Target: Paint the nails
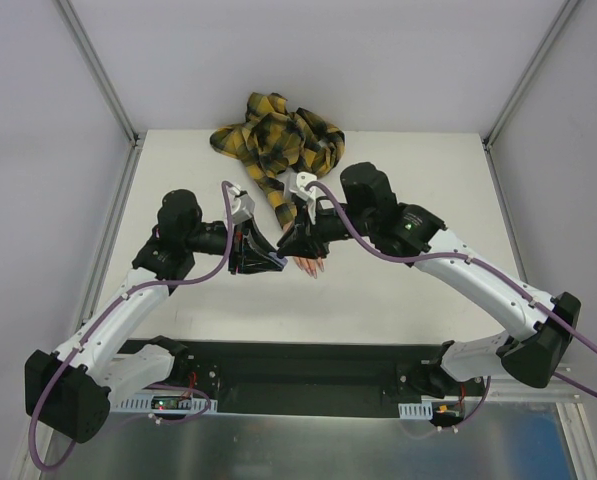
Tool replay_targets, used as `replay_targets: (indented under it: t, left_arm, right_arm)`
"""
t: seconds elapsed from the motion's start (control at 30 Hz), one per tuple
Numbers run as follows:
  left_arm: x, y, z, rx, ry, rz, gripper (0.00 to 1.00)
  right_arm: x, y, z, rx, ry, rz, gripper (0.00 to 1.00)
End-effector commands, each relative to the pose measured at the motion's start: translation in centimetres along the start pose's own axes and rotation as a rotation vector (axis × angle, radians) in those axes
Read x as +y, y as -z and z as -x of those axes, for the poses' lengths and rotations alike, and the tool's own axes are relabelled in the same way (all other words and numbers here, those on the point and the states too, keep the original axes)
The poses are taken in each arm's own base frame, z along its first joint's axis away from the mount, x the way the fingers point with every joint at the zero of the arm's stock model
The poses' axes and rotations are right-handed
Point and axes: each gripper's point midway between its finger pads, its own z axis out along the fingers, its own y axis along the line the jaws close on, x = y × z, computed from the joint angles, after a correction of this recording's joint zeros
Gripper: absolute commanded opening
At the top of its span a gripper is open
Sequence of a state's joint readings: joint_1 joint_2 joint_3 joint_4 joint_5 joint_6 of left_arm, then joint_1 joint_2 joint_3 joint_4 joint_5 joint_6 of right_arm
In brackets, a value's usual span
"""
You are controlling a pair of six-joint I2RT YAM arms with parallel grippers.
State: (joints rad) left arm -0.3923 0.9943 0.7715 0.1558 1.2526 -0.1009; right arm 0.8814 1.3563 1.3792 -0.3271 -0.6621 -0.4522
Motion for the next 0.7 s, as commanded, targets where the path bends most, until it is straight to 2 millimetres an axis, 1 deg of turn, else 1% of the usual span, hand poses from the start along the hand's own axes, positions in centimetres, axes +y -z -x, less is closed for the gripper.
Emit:
replay_targets:
  t: [0.0, 0.03, 0.07, 0.1, 0.13, 0.17, 0.2, 0.23, 0.27, 0.3, 0.33, 0.37, 0.4, 0.47, 0.5, 0.57, 0.67]
  left_arm:
    - [0.0, 0.1, 1.1, -0.016, -0.097, 0.042, 0.00]
    - [0.2, 0.1, 1.2, -0.019, -0.101, 0.059, 0.00]
    - [0.4, 0.2, 1.2, -0.022, -0.095, 0.080, 0.00]
    - [1.0, 0.3, 1.5, -0.032, -0.095, 0.128, 0.00]
    - [1.2, 0.4, 1.6, -0.037, -0.090, 0.146, 0.00]
    - [1.3, 0.5, 1.9, -0.048, -0.078, 0.172, 0.00]
    - [1.8, 0.7, 2.1, -0.058, -0.073, 0.214, 0.00]
    - [2.1, 0.8, 2.2, -0.065, -0.068, 0.239, 0.00]
    - [2.0, 1.0, 2.5, -0.078, -0.069, 0.263, 0.00]
    - [2.2, 1.1, 2.6, -0.086, -0.072, 0.282, 0.00]
    - [2.4, 1.2, 2.9, -0.095, -0.081, 0.307, 0.00]
    - [2.2, 1.4, 3.1, -0.109, -0.082, 0.322, 0.00]
    - [2.3, 1.5, 3.4, -0.125, -0.090, 0.342, 0.00]
    - [2.4, 1.8, 3.8, -0.144, -0.100, 0.369, 0.00]
    - [2.3, 1.9, 3.9, -0.152, -0.108, 0.377, 0.00]
    - [2.1, 2.0, 4.1, -0.165, -0.116, 0.385, 0.00]
    - [1.5, 1.8, 4.3, -0.174, -0.130, 0.366, 0.00]
  right_arm:
    - [-1.0, 1.0, 3.3, -0.074, 0.015, -0.089, 0.23]
    - [-1.2, 1.1, 2.9, -0.048, -0.020, -0.106, 0.34]
    - [-2.1, 1.4, 3.9, -0.052, -0.059, -0.165, 0.45]
    - [-2.3, 1.7, 3.5, -0.022, -0.111, -0.195, 0.59]
    - [-2.8, 2.0, 3.8, -0.022, -0.153, -0.241, 0.63]
    - [-4.2, 2.7, 4.4, -0.043, -0.248, -0.353, 0.66]
    - [-4.3, 2.9, 4.3, -0.041, -0.296, -0.388, 0.71]
    - [-4.5, 3.3, 4.6, -0.054, -0.336, -0.429, 0.72]
    - [-5.4, 3.9, 4.8, -0.076, -0.387, -0.519, 0.72]
    - [-5.1, 3.8, 5.1, -0.107, -0.472, -0.544, 0.74]
    - [-5.2, 3.9, 5.2, -0.125, -0.514, -0.578, 0.75]
    - [-6.2, 4.0, 4.8, -0.133, -0.547, -0.650, 0.75]
    - [-5.8, 3.6, 5.1, -0.141, -0.592, -0.657, 0.75]
    - [-6.1, 3.0, 5.0, -0.134, -0.609, -0.703, 0.75]
    - [-5.3, 2.5, 5.4, -0.140, -0.620, -0.701, 0.74]
    - [-5.5, 2.3, 5.3, -0.151, -0.633, -0.745, 0.73]
    - [-5.1, 1.5, 5.3, -0.162, -0.653, -0.746, 0.68]
